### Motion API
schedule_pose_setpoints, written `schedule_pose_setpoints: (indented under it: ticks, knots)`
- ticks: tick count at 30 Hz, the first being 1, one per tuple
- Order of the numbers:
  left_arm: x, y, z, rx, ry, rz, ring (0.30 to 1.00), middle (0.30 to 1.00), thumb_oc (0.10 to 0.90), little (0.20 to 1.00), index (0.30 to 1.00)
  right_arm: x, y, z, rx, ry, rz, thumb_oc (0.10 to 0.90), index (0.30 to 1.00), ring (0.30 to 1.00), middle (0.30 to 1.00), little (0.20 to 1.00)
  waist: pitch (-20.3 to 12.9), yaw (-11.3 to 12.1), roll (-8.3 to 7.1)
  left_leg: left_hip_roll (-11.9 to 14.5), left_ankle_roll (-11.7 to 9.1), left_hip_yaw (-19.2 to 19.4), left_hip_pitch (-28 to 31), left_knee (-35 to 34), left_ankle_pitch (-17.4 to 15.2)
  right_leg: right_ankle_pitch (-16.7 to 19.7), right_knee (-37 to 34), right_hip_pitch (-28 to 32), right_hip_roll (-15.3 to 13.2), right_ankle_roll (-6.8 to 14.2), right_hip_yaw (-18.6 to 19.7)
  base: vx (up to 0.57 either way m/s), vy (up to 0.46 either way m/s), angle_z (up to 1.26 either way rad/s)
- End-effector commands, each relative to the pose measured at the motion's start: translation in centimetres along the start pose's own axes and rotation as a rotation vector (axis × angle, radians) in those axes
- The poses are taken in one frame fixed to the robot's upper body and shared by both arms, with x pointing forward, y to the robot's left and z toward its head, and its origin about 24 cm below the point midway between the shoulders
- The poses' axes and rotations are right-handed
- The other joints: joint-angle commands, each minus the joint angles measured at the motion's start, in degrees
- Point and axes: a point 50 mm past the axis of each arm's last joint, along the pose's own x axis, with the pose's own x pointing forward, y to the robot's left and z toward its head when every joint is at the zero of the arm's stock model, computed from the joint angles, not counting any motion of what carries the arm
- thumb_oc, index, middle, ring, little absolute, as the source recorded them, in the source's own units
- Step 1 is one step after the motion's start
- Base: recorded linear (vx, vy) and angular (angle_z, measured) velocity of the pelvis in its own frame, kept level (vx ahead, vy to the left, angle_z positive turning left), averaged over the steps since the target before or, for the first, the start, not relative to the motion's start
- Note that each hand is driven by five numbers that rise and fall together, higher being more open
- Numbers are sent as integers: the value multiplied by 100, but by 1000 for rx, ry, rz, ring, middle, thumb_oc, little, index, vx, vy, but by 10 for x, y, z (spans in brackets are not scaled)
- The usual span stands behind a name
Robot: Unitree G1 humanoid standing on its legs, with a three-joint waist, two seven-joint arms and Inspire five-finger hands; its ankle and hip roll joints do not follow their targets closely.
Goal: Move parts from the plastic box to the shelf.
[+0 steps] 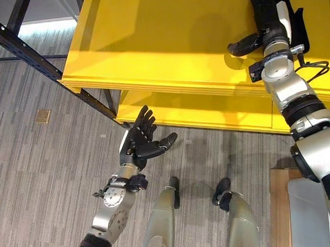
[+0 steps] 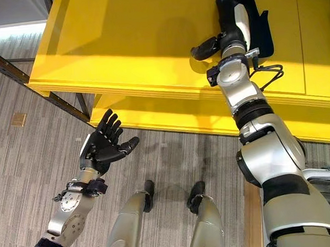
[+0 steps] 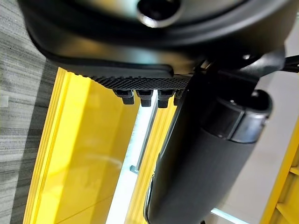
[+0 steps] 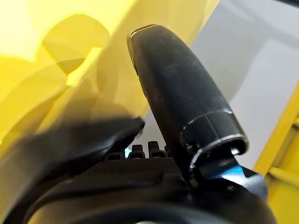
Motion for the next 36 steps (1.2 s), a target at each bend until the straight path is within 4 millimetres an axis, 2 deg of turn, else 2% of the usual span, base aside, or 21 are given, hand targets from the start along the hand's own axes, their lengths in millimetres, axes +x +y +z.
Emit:
schedule_pose_setpoints:
  ticks: [1,2,10,19,31,36]
  knots:
    - [0,-11,37,-12,-199,-81,1000,1000,900,1000,1000,5,-17,77,81,-311,-76,900,1000,1000,1000,1000,-304,14,-115,244,-235,-702,-80,-405,277,-754,374,558,27,346,291,-14,1,-3]
    - [0,-10,38,-9,-198,-78,1000,1000,900,1000,1000,1,-13,87,79,-362,-64,900,1000,1000,1000,1000,-297,-9,-130,247,-239,-691,-77,-411,275,-746,360,553,33,347,297,-9,0,-4]
    - [-2,-6,38,0,-194,-61,1000,1000,900,1000,1000,-14,-11,113,73,-526,-58,900,1000,1000,1000,1000,-305,-95,-192,277,-232,-647,-51,-387,256,-735,335,579,50,345,340,-2,0,-1]
    - [-3,-5,38,-1,-190,-65,1000,1000,900,1000,1000,-24,-21,128,67,-627,-97,900,1000,1000,1000,1000,-310,-158,-265,308,-221,-630,-20,-353,214,-705,332,599,65,358,363,-3,0,-2]
    - [-2,-4,36,10,-181,-60,1000,1000,900,1000,1000,-38,-27,132,125,-707,-94,900,1000,1000,1000,1000,-325,-239,-369,350,-223,-604,76,-387,201,-667,229,699,98,371,379,-2,3,-3]
    - [-3,-2,36,18,-186,-43,1000,1000,900,1000,1000,-52,-32,122,139,-753,-72,900,1000,1000,1000,1000,-357,-329,-439,385,-220,-568,169,-417,176,-657,166,786,120,382,400,11,1,-1]
